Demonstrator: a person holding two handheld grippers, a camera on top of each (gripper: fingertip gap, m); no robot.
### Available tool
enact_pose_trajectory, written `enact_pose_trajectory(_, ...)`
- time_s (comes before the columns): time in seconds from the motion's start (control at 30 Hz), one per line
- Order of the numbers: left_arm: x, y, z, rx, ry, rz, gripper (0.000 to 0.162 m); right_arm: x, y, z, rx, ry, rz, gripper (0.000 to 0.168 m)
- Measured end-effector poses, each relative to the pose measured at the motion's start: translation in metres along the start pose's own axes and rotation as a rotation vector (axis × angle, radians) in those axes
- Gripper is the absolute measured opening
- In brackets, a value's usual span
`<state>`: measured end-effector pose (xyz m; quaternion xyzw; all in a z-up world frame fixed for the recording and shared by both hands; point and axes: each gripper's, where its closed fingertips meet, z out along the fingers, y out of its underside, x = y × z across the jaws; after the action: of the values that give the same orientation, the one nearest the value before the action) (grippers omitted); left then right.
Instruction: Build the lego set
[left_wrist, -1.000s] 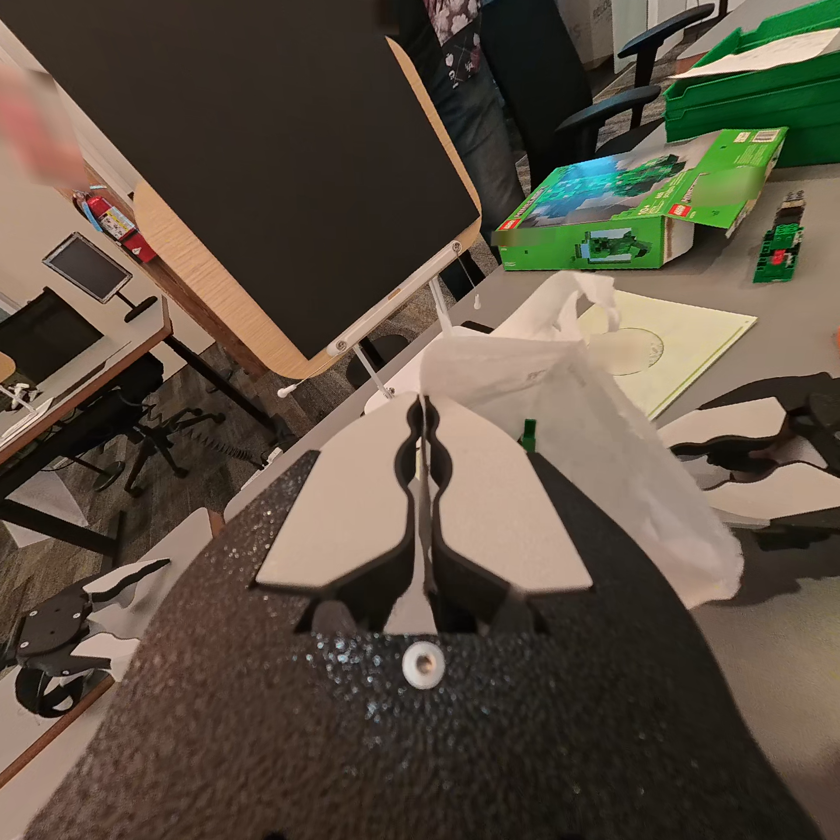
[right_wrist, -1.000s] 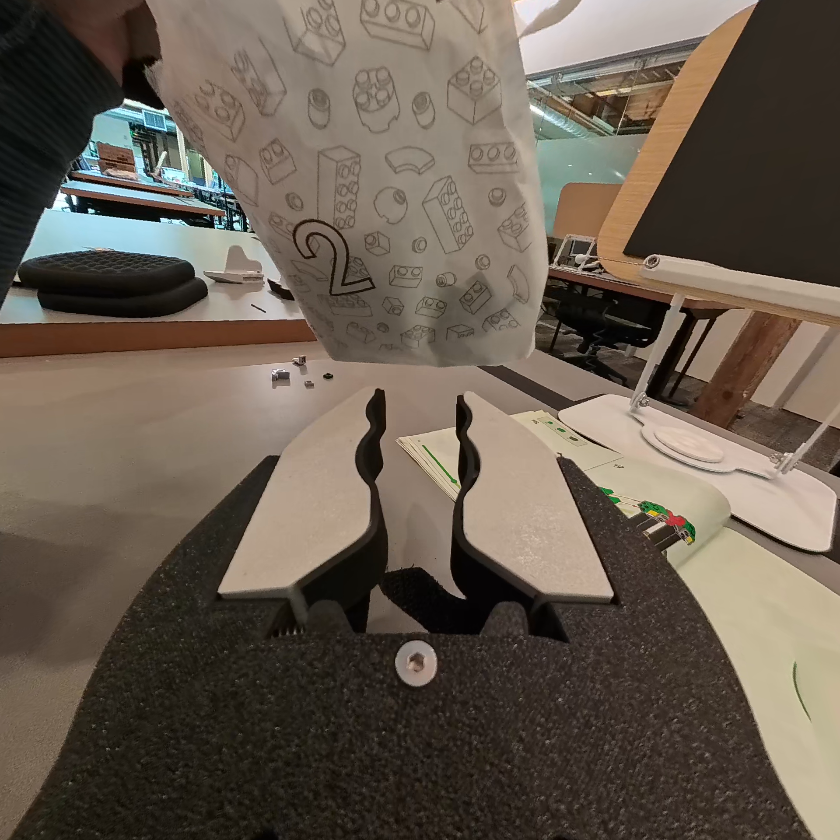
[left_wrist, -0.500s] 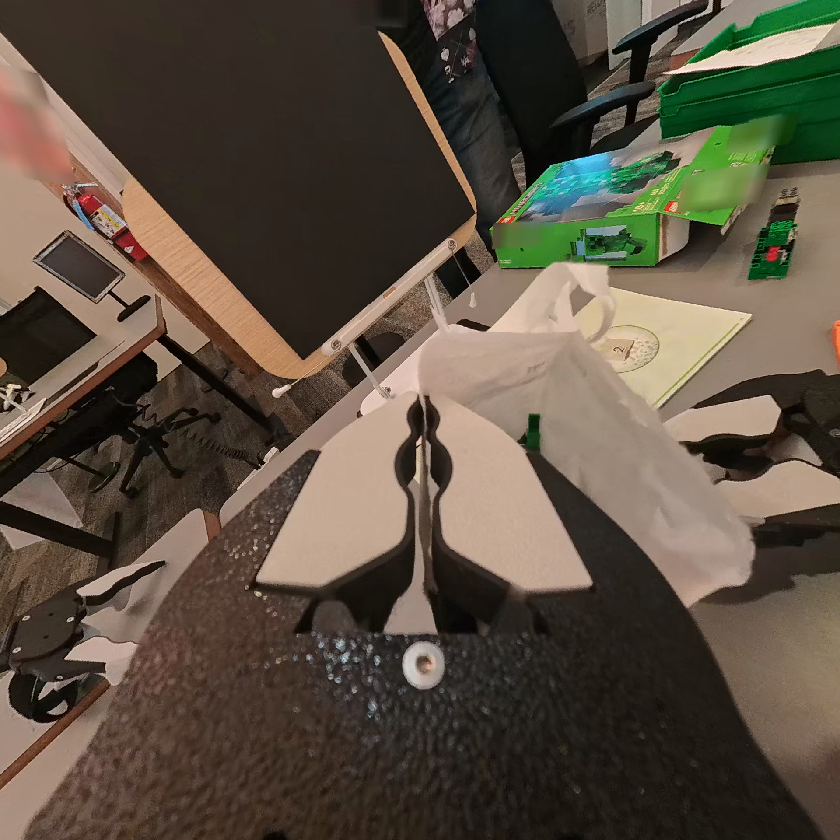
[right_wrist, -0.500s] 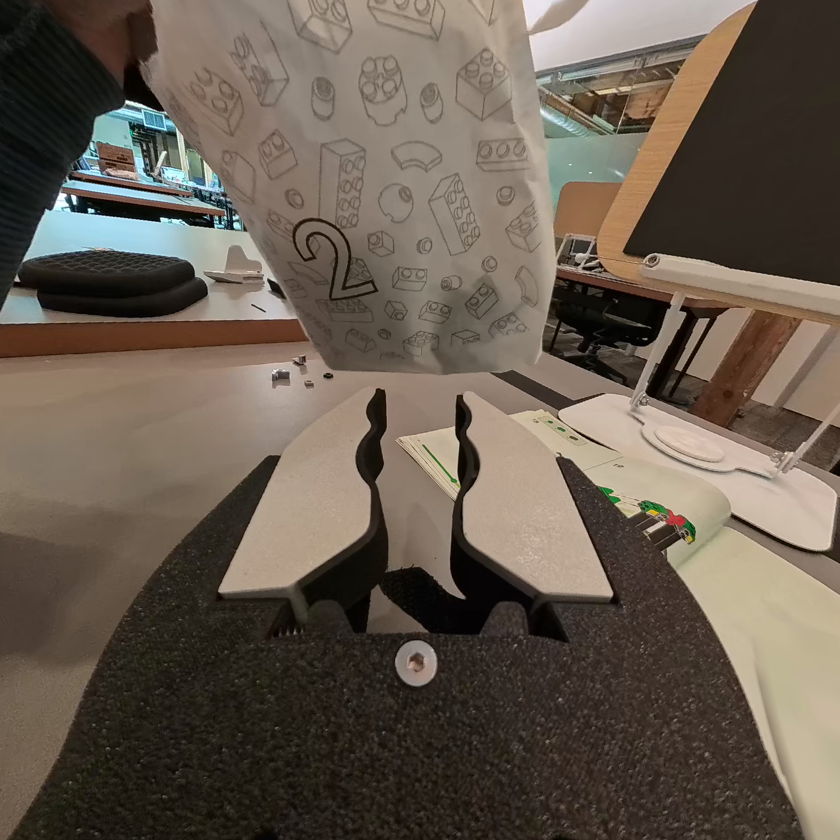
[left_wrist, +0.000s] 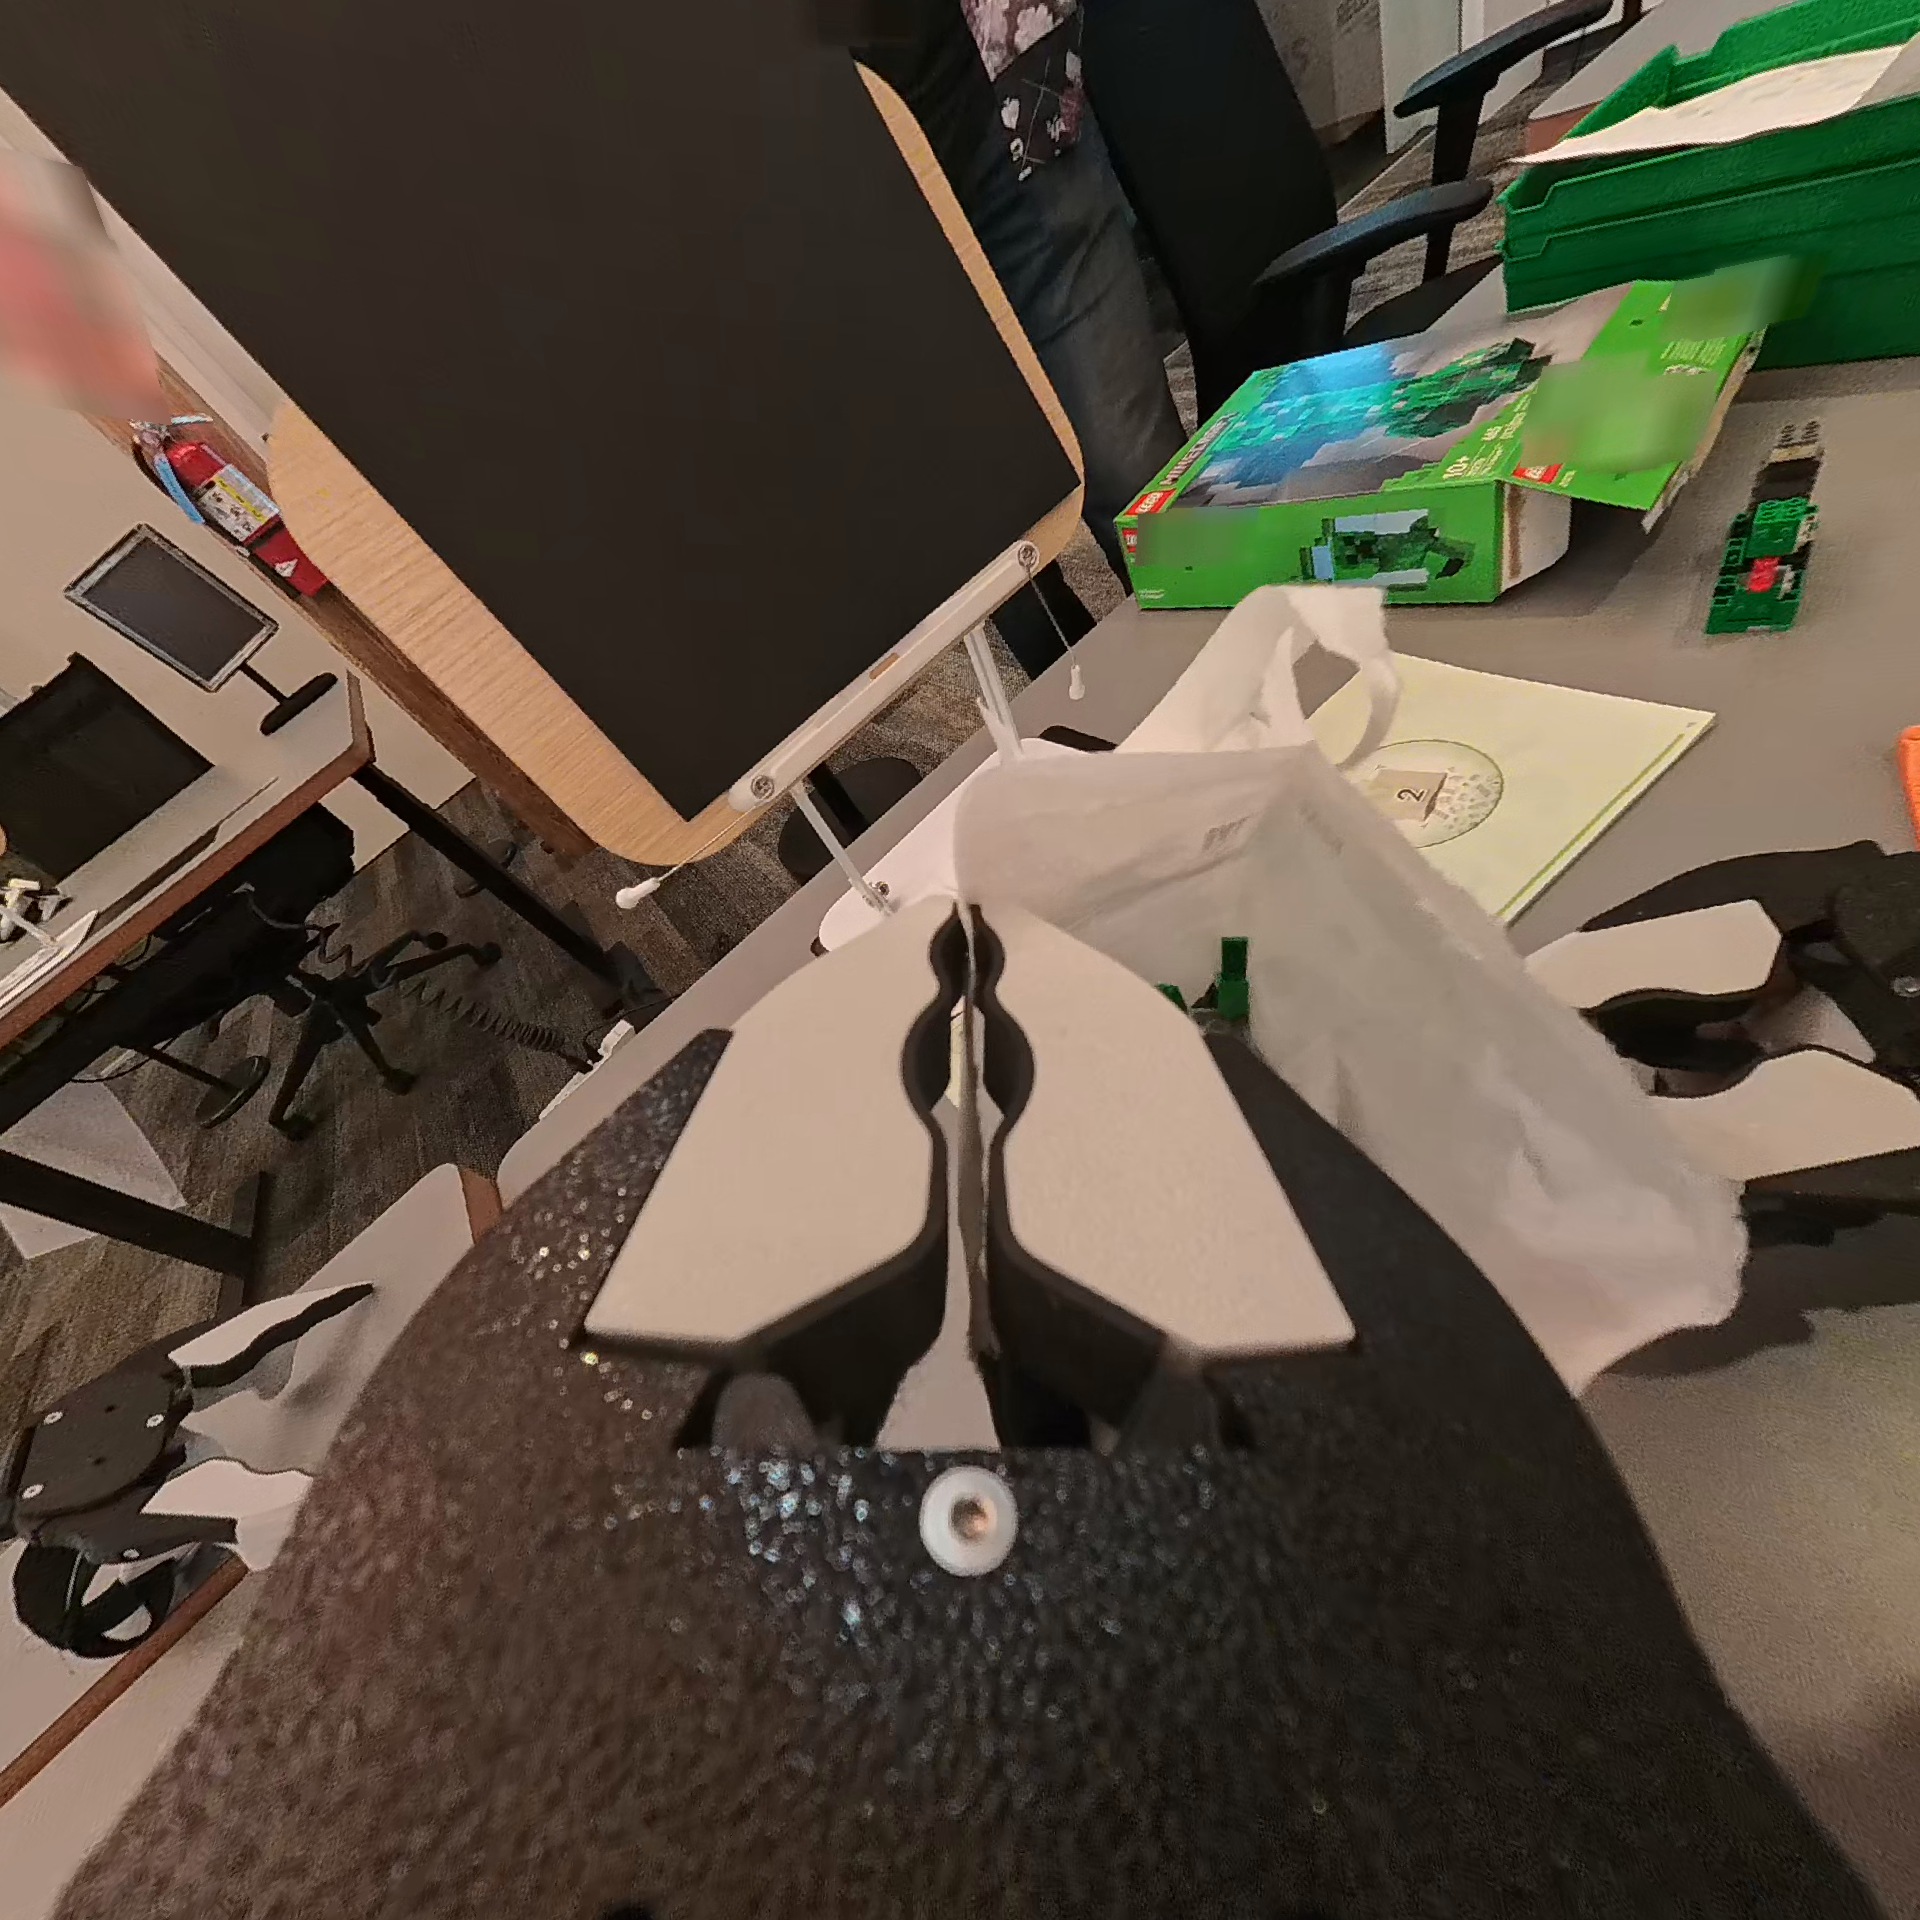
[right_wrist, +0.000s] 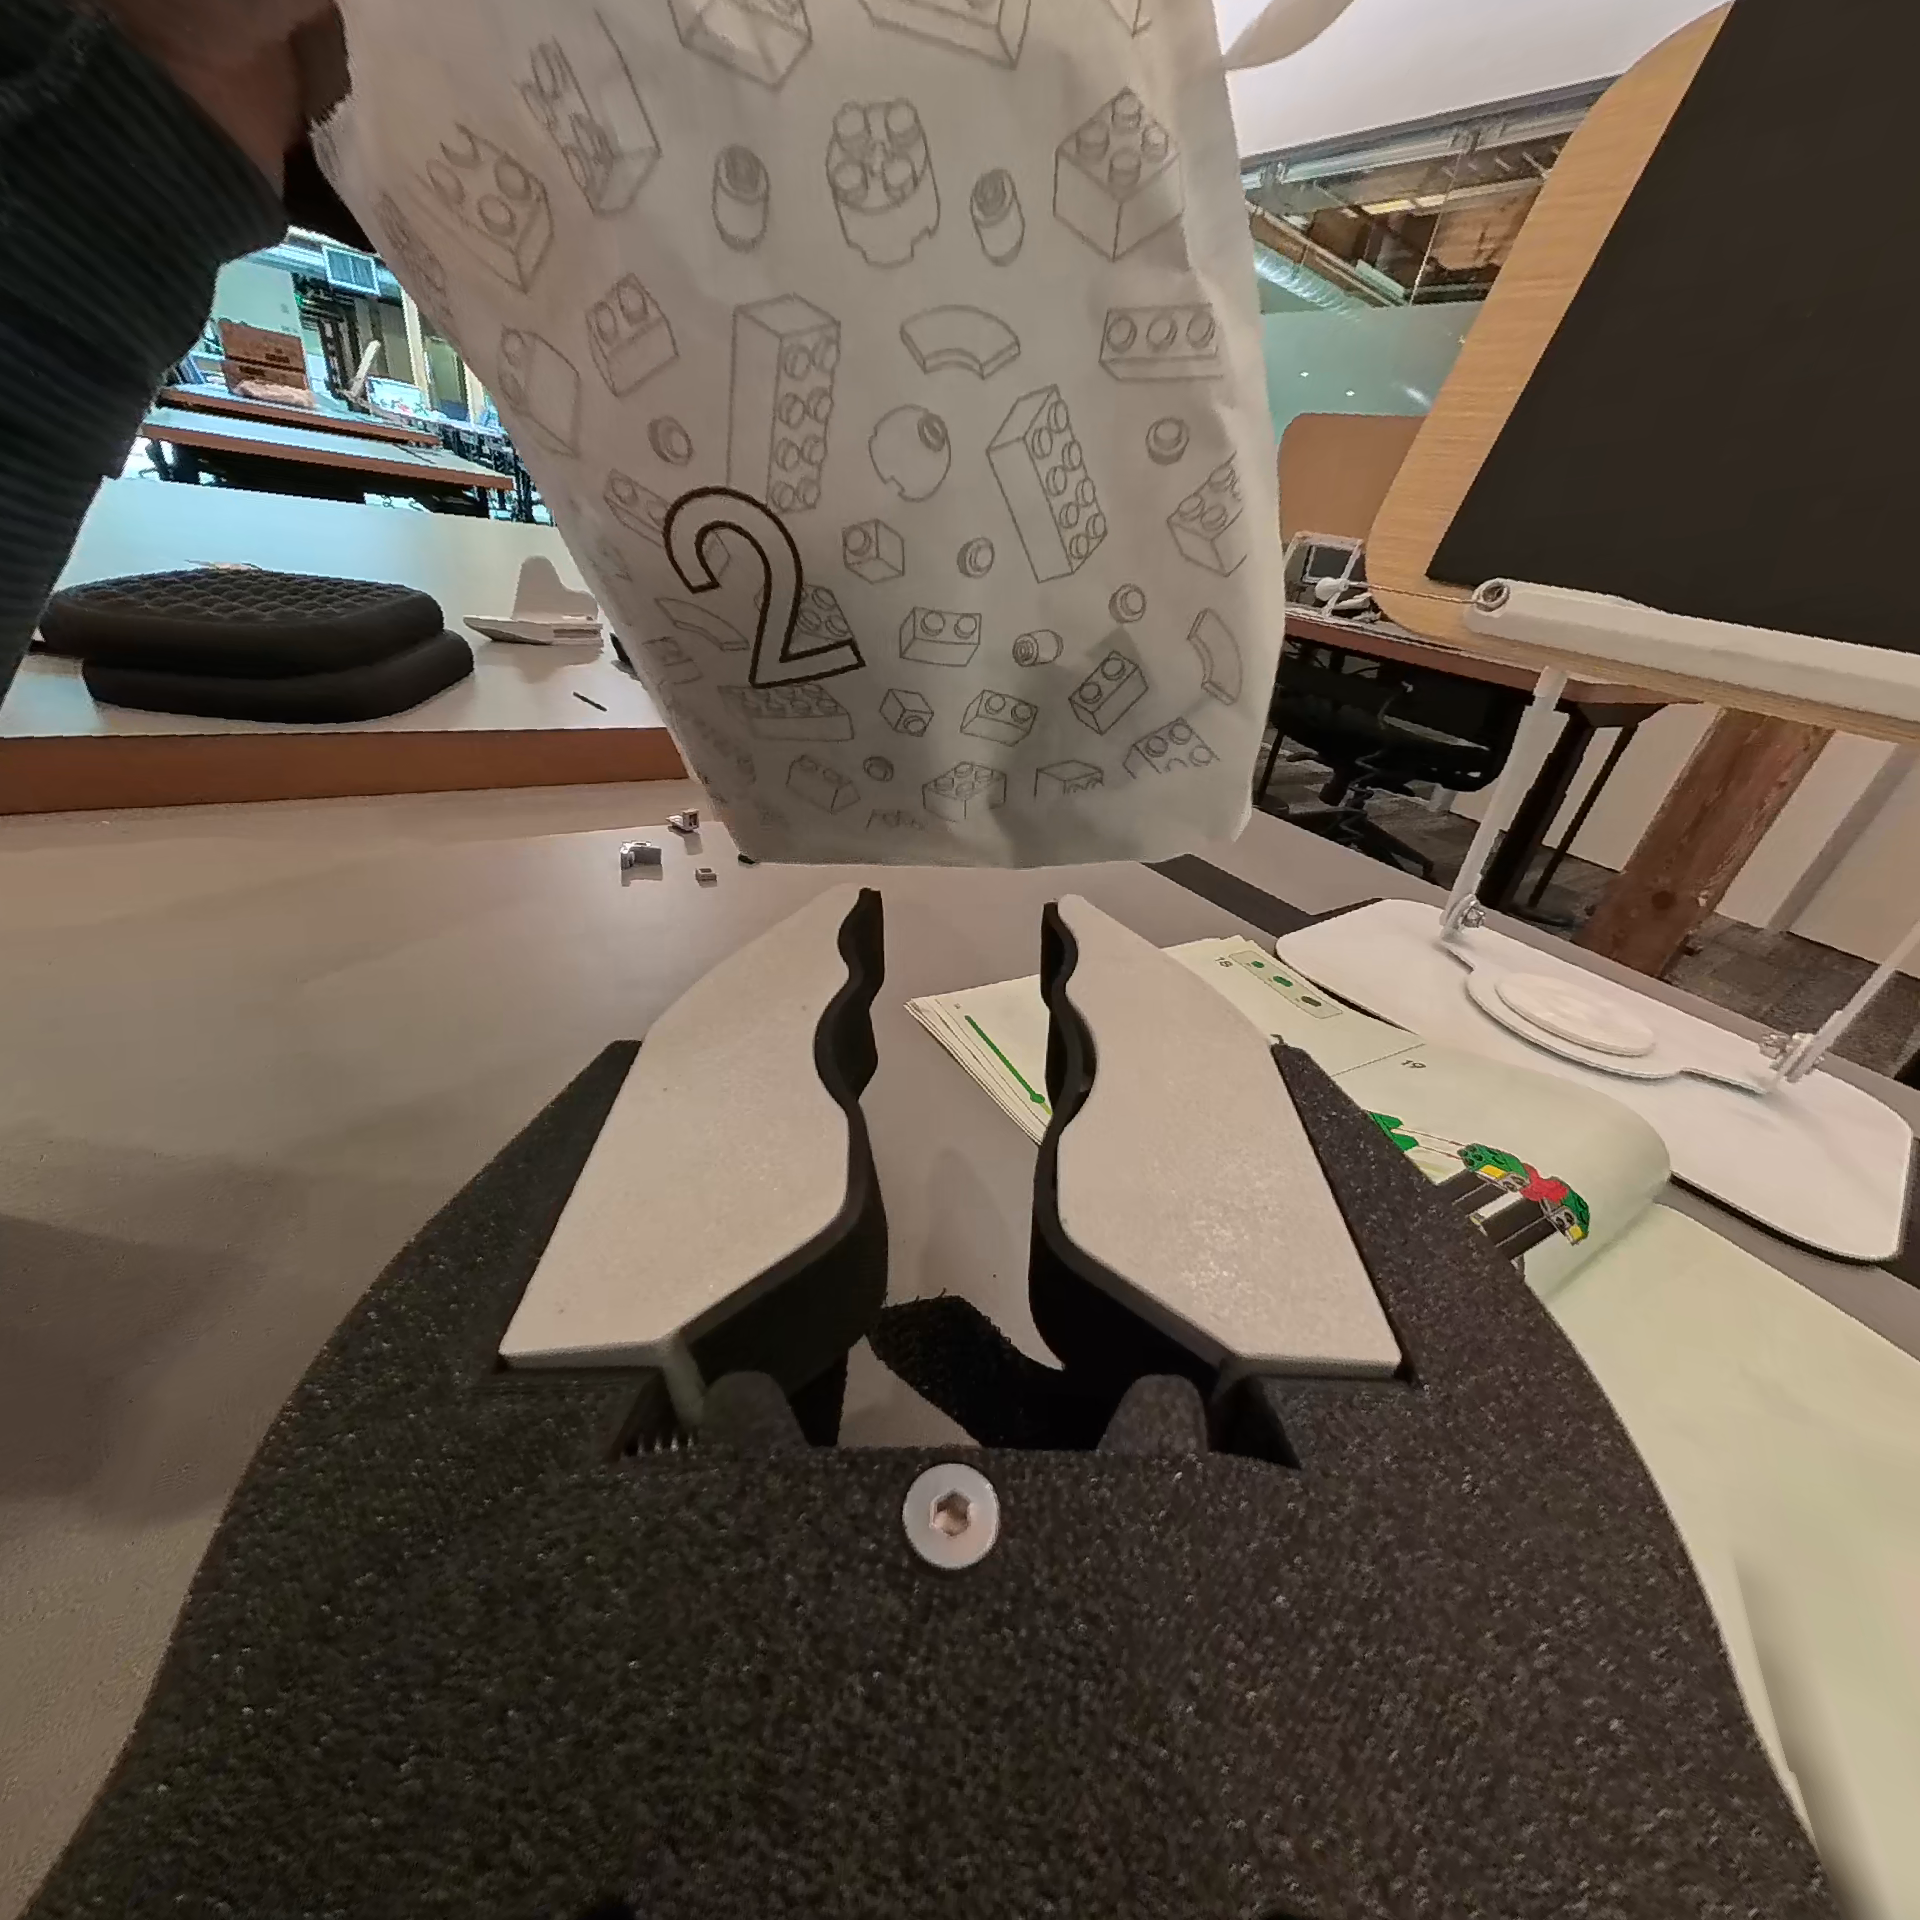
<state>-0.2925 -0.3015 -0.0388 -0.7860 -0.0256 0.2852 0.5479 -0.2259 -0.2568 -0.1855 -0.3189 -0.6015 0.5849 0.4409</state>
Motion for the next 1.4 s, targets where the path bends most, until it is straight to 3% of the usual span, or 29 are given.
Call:
enact_pose_trajectory(0.13, 0.001, 0.0, 0.001, -0.003, -0.003, 0.004, 0.0, 0.004, -0.004, -0.002, 0.015, 0.023, -0.022, 0.03)
enact_pose_trajectory(0.27, 0.003, 0.002, 0.005, -0.038, -0.012, 0.032, 0.0, 0.05, -0.036, -0.031, 0.083, 0.328, -0.276, 0.029)
enact_pose_trajectory(0.37, 0.003, 0.003, 0.007, -0.065, -0.035, 0.073, 0.0, 0.075, -0.019, -0.042, 0.044, 0.419, -0.285, 0.022)
enact_pose_trajectory(0.43, 0.005, 0.003, 0.008, -0.064, -0.024, 0.078, 0.0, 0.076, -0.011, -0.037, 0.017, 0.379, -0.192, 0.024)
enact_pose_trajectory(0.57, 0.011, 0.002, 0.014, -0.016, 0.047, 0.031, 0.0, 0.03, -0.035, -0.032, 0.199, 0.119, -0.132, 0.021)
enact_pose_trajectory(0.77, 0.017, -0.01, 0.009, 0.087, 0.132, -0.032, 0.0, 0.037, -0.025, -0.022, 0.233, -0.066, 0.272, 0.08)
enact_pose_trajectory(1.0, 0.029, -0.044, -0.013, 0.323, 0.306, -0.218, 0.0, 0.03, -0.035, -0.013, 0.312, -0.221, 0.391, 0.107)
enact_pose_trajectory(1.13, 0.03, -0.061, -0.028, 0.444, 0.375, -0.306, 0.0, 0.018, -0.048, -0.011, 0.389, -0.325, 0.467, 0.105)
enact_pose_trajectory(1.27, 0.033, -0.07, -0.033, 0.518, 0.453, -0.403, 0.0, 0.016, -0.073, -0.016, 0.551, -0.508, 0.625, 0.086)
enact_pose_trajectory(1.4, 0.033, -0.071, -0.034, 0.53, 0.475, -0.441, 0.0, 0.012, -0.087, -0.016, 0.619, -0.586, 0.637, 0.075)
